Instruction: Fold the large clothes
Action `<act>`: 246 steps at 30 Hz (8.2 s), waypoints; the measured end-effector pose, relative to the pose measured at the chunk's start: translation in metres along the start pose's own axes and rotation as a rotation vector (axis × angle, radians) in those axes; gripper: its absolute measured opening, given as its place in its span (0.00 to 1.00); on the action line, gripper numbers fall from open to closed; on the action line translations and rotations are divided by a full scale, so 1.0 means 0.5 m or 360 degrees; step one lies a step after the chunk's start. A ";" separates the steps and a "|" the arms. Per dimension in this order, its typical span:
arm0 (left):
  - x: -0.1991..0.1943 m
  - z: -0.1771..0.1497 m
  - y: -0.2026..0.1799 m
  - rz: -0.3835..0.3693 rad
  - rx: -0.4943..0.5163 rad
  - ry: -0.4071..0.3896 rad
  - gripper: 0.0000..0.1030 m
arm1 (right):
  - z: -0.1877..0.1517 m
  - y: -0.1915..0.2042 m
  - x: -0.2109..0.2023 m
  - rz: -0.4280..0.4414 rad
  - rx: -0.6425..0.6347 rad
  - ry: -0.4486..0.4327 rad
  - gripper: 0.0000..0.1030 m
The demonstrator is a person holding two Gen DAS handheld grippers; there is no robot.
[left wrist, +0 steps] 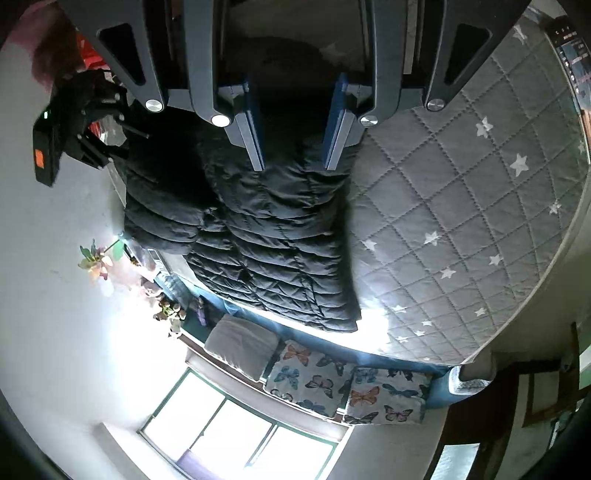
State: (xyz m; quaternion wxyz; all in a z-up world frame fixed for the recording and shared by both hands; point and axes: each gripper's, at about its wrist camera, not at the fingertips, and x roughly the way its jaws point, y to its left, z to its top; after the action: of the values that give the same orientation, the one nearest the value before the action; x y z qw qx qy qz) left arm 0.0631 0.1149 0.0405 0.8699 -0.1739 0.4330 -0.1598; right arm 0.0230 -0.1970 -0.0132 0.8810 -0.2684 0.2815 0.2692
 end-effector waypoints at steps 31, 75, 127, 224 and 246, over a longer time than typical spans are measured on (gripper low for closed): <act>0.077 0.036 -0.251 -0.0127 0.0421 0.0067 0.33 | -0.041 -0.229 -0.081 -0.0180 0.0533 -0.0099 0.53; 0.198 0.036 -0.151 0.0124 0.0298 0.0071 0.04 | -0.064 -0.266 0.030 -0.0191 0.0608 0.0067 0.53; 0.272 0.052 -0.086 0.0467 0.0341 -0.0138 0.20 | -0.107 -0.170 0.086 -0.0123 0.0659 0.0235 0.56; 0.344 0.051 0.014 0.0395 0.0176 0.0034 1.00 | -0.057 -0.229 0.164 -0.0116 0.0597 0.0660 0.71; 0.345 0.051 0.014 0.0395 0.0173 0.0034 1.00 | -0.056 -0.228 0.167 -0.0123 0.0603 0.0658 0.71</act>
State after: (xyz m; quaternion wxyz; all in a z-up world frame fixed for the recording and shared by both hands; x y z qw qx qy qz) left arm 0.1835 0.0513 -0.0688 0.8865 -0.0698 0.4511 -0.0760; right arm 0.1425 -0.2688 -0.0496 0.8490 -0.1586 0.4902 0.1174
